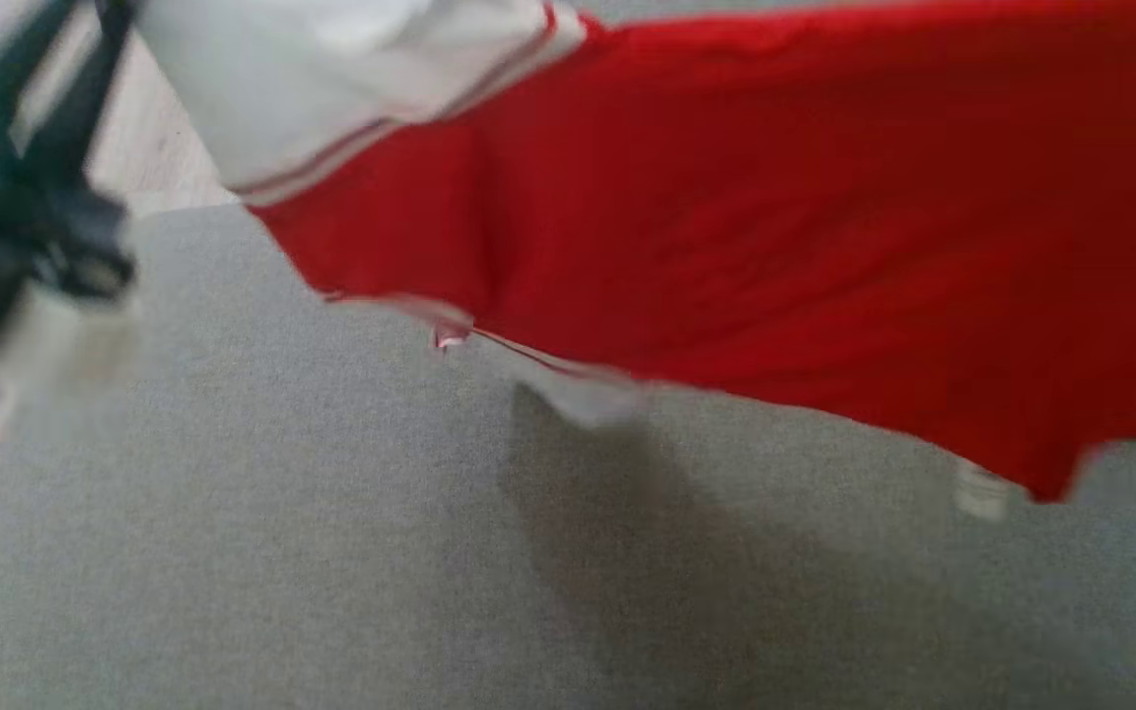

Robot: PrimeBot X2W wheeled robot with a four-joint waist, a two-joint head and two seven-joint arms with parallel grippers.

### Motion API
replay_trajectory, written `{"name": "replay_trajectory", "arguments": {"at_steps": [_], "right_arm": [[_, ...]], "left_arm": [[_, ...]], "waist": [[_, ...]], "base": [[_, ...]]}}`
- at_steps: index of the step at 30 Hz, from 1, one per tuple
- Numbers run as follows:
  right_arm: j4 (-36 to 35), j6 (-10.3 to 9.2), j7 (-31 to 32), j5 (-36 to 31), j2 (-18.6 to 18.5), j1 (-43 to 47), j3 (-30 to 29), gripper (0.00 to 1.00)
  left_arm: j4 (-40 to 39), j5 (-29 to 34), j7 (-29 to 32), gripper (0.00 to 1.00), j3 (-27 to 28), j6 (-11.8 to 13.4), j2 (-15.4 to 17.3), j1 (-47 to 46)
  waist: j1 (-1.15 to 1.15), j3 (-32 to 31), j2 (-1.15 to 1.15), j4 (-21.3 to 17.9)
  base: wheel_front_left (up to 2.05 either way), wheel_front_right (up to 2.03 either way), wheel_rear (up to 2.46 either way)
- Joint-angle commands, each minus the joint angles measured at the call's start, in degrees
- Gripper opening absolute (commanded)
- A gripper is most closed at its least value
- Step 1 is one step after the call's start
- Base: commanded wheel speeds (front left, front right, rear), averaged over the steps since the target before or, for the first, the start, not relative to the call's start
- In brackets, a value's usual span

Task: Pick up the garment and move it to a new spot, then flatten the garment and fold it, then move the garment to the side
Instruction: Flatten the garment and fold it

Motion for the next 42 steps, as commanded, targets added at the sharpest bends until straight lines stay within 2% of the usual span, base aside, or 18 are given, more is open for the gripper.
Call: {"name": "replay_trajectory", "arguments": {"at_steps": [1,3,4,6,8,11,14,19,22,24,27,31,37,42], "right_arm": [[-0.12,0.37,2.23,1.28,-3.02,-6.48,2.32,0.00],[3.46,0.37,3.66,2.30,-4.39,-11.39,4.97,0.00],[8.71,0.37,4.34,3.47,-5.17,-16.42,7.61,0.00],[14.45,0.37,4.80,4.29,-5.70,-21.53,10.40,0.00],[20.04,0.37,5.07,5.22,-5.77,-26.98,12.81,0.00],[27.95,0.37,4.58,5.86,-5.93,-35.19,15.52,0.00],[33.66,0.37,2.88,5.67,-6.18,-43.36,17.71,0.00],[40.88,0.37,-3.33,3.13,-5.83,-55.42,21.07,0.00],[44.59,0.37,-7.36,1.40,-5.91,-60.54,20.75,0.00],[45.68,0.37,-8.73,0.90,-6.28,-62.42,20.31,0.00],[45.90,0.37,-9.46,1.09,-7.53,-61.48,21.42,0.00],[45.24,0.37,-9.69,2.24,-9.65,-55.21,22.58,0.00],[41.71,0.37,-9.73,3.89,-9.75,-38.16,20.32,0.00],[38.25,0.37,-9.74,5.50,-9.76,-19.55,18.59,0.00]], "left_arm": [[2.40,-0.39,0.61,0.00,3.52,-3.22,0.94,-8.18],[6.52,-0.61,0.48,0.00,2.97,-6.37,-1.11,-12.92],[11.46,-0.63,0.30,0.00,2.04,-9.24,-3.64,-17.31],[16.84,-0.25,0.27,0.00,0.80,-12.08,-5.99,-21.46],[22.05,0.51,0.03,0.00,-0.29,-14.48,-8.16,-25.66],[29.09,2.06,-0.86,0.00,-1.67,-16.73,-11.70,-31.94],[35.07,3.72,-2.01,0.00,-2.14,-17.57,-15.13,-38.87],[41.40,6.71,-3.15,0.00,-0.79,-15.50,-18.25,-47.86],[39.37,6.38,-3.20,0.00,2.11,-14.14,-18.79,-50.08],[36.20,6.21,-3.21,0.00,3.67,-14.24,-18.34,-49.67],[30.80,5.83,-3.22,0.00,4.49,-16.08,-17.16,-45.56],[25.55,4.76,-3.23,0.00,4.26,-17.58,-14.96,-35.87],[16.74,3.29,-3.23,0.00,3.99,-16.23,-11.36,-15.55],[11.86,-0.50,-3.23,0.00,2.43,-15.08,-10.48,4.15]], "waist": [[0.01,0.65,0.00,0.06],[0.01,1.64,0.00,0.01],[0.01,2.94,0.00,0.11],[0.01,4.87,0.00,0.24],[0.01,7.52,0.00,0.25],[0.01,11.81,0.00,0.38],[0.01,16.33,0.00,0.41],[0.01,21.00,0.00,-0.57],[0.01,22.01,0.00,-0.61],[0.01,22.61,0.00,-0.23],[0.01,23.12,0.00,0.71],[0.01,23.24,0.00,1.87],[0.01,21.35,0.00,2.40],[0.01,18.47,0.00,3.32]], "base": [[0.00,0.00,0.00],[0.00,0.00,0.00],[0.00,0.00,0.00],[0.00,0.00,0.00],[0.00,0.00,0.00],[0.00,0.00,0.00],[0.00,0.00,0.00],[0.00,0.00,0.00],[0.00,0.00,0.00],[0.00,0.00,0.00],[0.00,0.00,0.00],[0.00,0.00,0.00],[0.00,0.00,0.00],[0.00,0.00,0.00]]}}
